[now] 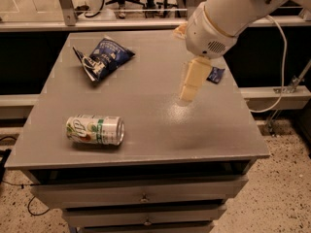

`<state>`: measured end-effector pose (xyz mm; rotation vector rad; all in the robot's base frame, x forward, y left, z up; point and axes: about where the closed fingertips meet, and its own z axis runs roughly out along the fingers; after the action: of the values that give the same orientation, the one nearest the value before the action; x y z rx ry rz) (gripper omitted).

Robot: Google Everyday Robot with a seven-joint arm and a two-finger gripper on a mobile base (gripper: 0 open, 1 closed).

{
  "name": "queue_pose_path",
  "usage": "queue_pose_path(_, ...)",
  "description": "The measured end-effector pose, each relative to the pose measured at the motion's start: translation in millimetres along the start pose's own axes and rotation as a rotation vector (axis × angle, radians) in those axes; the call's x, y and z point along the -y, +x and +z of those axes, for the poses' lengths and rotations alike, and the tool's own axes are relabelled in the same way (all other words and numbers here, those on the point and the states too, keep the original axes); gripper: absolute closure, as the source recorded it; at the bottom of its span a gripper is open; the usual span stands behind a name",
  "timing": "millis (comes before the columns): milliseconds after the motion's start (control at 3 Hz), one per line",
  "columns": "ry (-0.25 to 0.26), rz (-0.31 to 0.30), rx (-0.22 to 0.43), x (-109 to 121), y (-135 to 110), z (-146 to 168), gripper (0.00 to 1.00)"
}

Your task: Move blue chip bag near rxbar blueberry

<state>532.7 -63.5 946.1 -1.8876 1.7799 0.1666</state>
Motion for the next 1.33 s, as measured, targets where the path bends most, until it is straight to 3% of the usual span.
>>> queue_pose_path(667, 0.102, 0.106, 0.173, 42.2, -8.6, 25.6, 0.00)
queue_pose_path(1333, 0.150, 0.225, 0.233, 93.4, -27.2, 87.5, 0.00)
